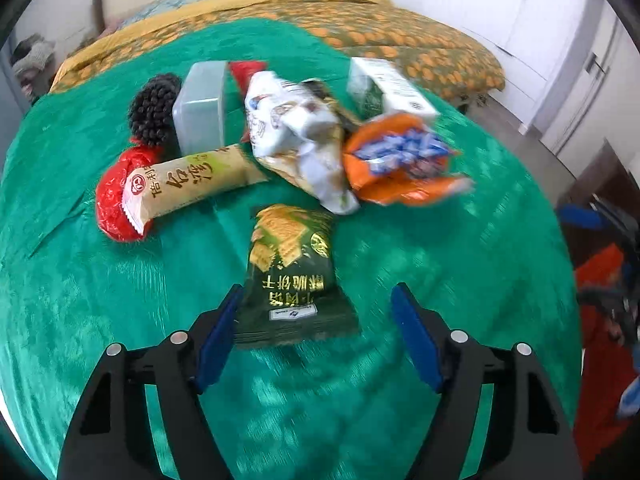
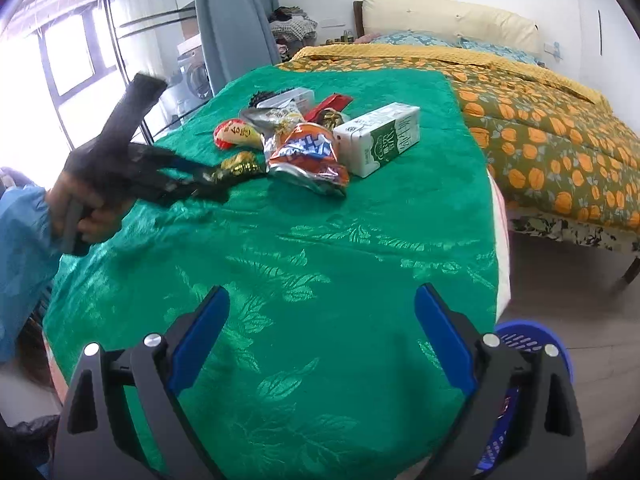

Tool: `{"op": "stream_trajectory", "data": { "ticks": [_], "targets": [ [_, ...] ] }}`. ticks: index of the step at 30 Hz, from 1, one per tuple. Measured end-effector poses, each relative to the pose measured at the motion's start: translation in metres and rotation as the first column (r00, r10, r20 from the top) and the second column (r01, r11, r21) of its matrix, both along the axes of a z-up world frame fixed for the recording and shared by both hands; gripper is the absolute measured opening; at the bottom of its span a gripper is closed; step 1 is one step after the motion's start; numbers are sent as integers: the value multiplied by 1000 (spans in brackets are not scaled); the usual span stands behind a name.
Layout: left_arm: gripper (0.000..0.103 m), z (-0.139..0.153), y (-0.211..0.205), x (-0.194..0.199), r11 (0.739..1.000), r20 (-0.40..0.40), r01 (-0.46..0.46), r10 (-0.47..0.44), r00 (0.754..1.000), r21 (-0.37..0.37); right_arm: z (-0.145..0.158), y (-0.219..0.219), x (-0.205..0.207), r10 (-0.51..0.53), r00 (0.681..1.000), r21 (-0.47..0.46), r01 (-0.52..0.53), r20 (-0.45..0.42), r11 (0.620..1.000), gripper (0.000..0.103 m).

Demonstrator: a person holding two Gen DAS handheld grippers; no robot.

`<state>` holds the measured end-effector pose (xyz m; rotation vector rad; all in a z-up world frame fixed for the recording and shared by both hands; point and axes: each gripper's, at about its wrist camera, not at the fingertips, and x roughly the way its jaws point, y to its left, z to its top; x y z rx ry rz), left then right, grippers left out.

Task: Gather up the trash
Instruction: 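Return both tools to the table and approach the green cracker packet and orange can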

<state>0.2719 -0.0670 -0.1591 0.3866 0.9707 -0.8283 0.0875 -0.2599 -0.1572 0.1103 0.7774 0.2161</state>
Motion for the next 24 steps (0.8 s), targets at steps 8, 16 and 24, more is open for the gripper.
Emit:
{"op": "stream_trajectory", "data": {
  "ticks": [8,16,24],
  "targets": [
    [79,-9,-20,20,990,35,-137,136,990,33,-1,0,3,-5,1000,3,5,-12,1000,91],
    [36,-4,-19,16,978,54,-209,208,977,11,-2,-1,0,-1,1000,-30,1,-5,1000,91],
    [35,-2,46,-47,923,55,-383,384,922,-28,-2,-12,0,-20,1000,-15,20,-3,1000,91]
  ]
}}
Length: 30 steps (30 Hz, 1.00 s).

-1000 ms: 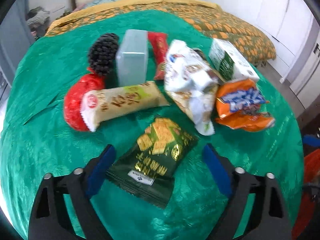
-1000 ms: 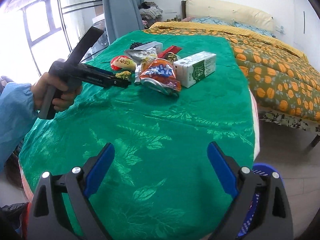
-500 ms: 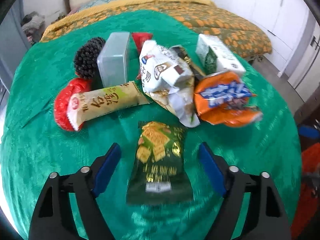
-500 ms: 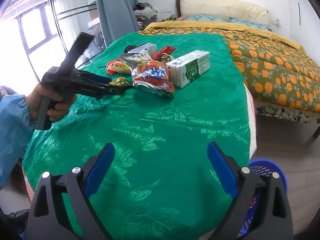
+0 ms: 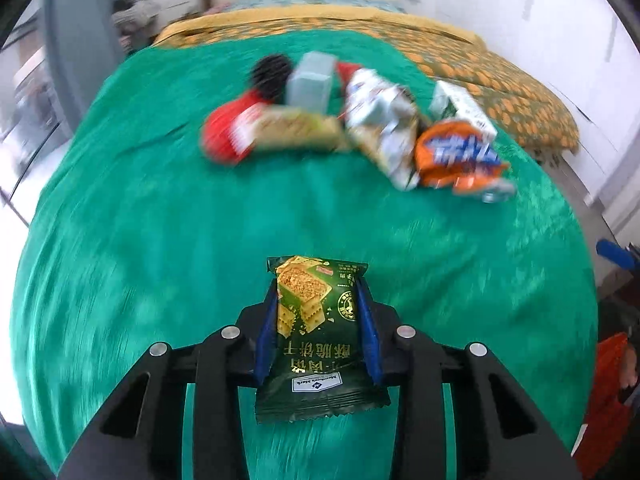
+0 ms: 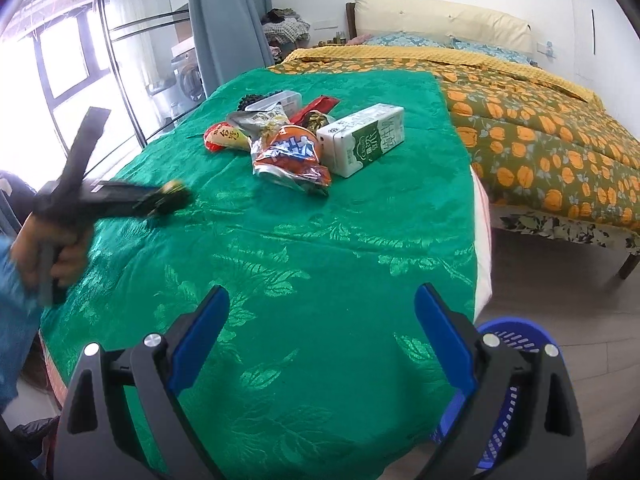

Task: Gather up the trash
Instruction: 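Return both tools to the table and approach the green cracker packet and orange can, then grasp the orange can with the right tool while the left tool grasps the green cracker packet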

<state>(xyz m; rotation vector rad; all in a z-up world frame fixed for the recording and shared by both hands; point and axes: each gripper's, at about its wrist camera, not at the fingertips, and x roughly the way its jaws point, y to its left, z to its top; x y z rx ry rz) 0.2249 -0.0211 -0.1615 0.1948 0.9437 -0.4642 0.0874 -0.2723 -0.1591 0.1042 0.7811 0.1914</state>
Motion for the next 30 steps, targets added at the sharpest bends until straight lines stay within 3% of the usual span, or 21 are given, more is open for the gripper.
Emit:
{"op": "stream_trajectory", "data": {
  "ticks": [3,5,6,10,16,22,27,28,30],
  "targets": [
    [42,-2,17,-21,998,11,-54,55,998,-39,-4,3,6,13,1000,-3,-13,-6,1000,91],
    [59,-3,18,-26,997,15,-57,58,998,-49,-6,5,12,22,1000,-3,-22,-8,1000,91],
    [71,-4,16,-29,998,24,-55,56,998,-37,-7,6,18,32,999,1,-32,-12,1000,91],
    [82,-7,7,-29,998,40,-58,57,998,28,-3,11,42,82,997,-10,-82,-16,997,91],
    [86,-11,8,-28,998,35,-58,57,998,36,-9,16,102,150,985,-9,-151,-81,989,91],
    [87,-11,8,-27,998,31,-59,58,998,29,-17,21,150,151,981,117,-137,-122,984,90],
    [88,-11,8,-26,998,29,-62,61,998,26,-14,43,135,335,931,323,-276,-144,905,86],
    [88,-11,8,-26,998,28,-62,61,998,25,-11,46,127,350,926,316,-293,-140,902,86],
    [89,-12,8,-26,998,27,-61,60,998,26,-6,49,117,303,942,196,-273,-144,942,86]
  ]
}}
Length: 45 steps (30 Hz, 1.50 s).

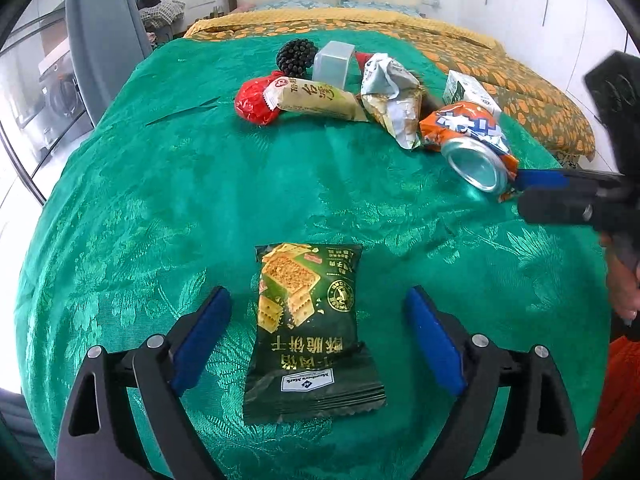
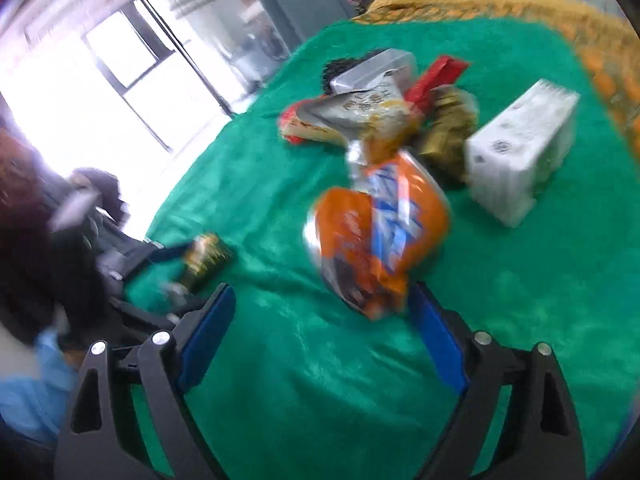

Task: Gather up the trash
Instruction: 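Grasp the orange can with the right tool while the left tool grasps the green cracker packet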

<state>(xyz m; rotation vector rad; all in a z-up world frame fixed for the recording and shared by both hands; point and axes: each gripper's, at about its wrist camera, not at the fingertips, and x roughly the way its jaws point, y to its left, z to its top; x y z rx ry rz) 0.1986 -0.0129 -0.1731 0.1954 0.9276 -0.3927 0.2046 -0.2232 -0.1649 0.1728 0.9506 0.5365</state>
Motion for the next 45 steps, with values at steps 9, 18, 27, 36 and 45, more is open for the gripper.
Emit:
{"op": "stream_trajectory", "data": {
  "ticks": [9,18,27,36,45],
  "targets": [
    [90,0,0,0,1000,-1,2,-2,1000,-1,9,38,17,12,981,-379,64,196,923,88],
    [90,0,0,0,1000,-2,2,-2,1000,-4,15,23,14,-29,987,-318,79,157,945,59],
    [91,0,6,0,999,-11,0,-1,1000,-48,28,-17,-79,-110,990,-114,120,90,986,59],
    [70,3,5,-6,1000,-4,-19,19,1000,-17,19,-24,-109,-164,984,-143,171,63,975,59],
    [31,11,12,-4,993,-32,-86,84,996,-77,21,-46,-115,-217,974,-61,220,57,974,59]
  ]
}}
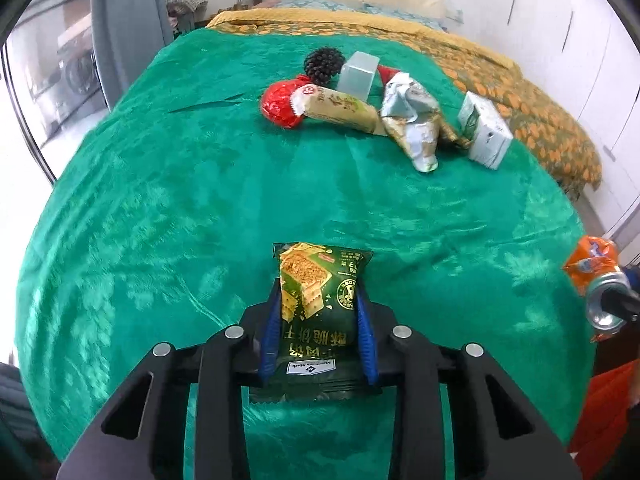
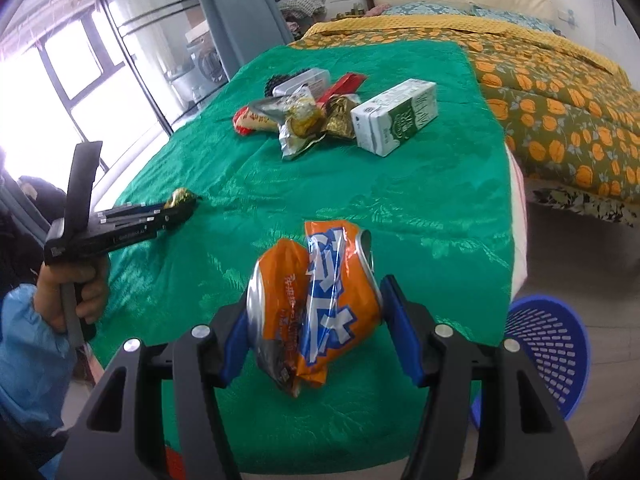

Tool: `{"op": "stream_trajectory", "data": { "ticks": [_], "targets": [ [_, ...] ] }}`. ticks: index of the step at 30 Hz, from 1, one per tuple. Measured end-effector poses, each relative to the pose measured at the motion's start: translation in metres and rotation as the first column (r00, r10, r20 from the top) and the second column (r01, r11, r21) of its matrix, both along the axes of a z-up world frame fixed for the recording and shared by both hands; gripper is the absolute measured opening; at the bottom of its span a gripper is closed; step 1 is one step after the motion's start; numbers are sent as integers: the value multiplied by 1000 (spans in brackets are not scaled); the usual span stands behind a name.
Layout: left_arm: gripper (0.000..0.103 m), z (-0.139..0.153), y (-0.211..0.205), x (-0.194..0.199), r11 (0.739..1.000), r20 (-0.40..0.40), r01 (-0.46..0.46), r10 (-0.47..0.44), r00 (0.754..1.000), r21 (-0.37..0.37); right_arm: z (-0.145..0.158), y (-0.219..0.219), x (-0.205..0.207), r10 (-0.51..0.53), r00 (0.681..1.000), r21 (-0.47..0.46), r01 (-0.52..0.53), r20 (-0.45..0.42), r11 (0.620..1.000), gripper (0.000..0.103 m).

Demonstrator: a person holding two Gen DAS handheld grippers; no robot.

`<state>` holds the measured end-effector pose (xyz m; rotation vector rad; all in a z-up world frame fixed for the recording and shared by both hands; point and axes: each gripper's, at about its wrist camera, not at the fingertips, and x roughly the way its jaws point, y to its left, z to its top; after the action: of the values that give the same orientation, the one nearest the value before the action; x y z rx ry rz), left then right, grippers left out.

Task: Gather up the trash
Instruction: 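Grasp the orange can with the right tool while the left tool grasps the green cracker packet, then open both tools over the blue wastebasket, dropping can and packet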

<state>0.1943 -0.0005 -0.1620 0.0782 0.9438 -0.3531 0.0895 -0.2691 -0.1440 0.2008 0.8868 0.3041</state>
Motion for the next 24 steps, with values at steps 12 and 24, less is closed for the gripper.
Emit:
{"op": "stream_trajectory", "data": {
  "ticks": [12,24],
  "targets": [
    [31,46,-144,-58,943,-6,286,-291,957,-169,24,-119,-19,-201,980,-30,200,-15,979,60],
    [32,-17,-347,-98,853,-135,497,-518,845,-161,-63,-262,-42,-487,857,-65,484,-169,873,62]
  ]
}}
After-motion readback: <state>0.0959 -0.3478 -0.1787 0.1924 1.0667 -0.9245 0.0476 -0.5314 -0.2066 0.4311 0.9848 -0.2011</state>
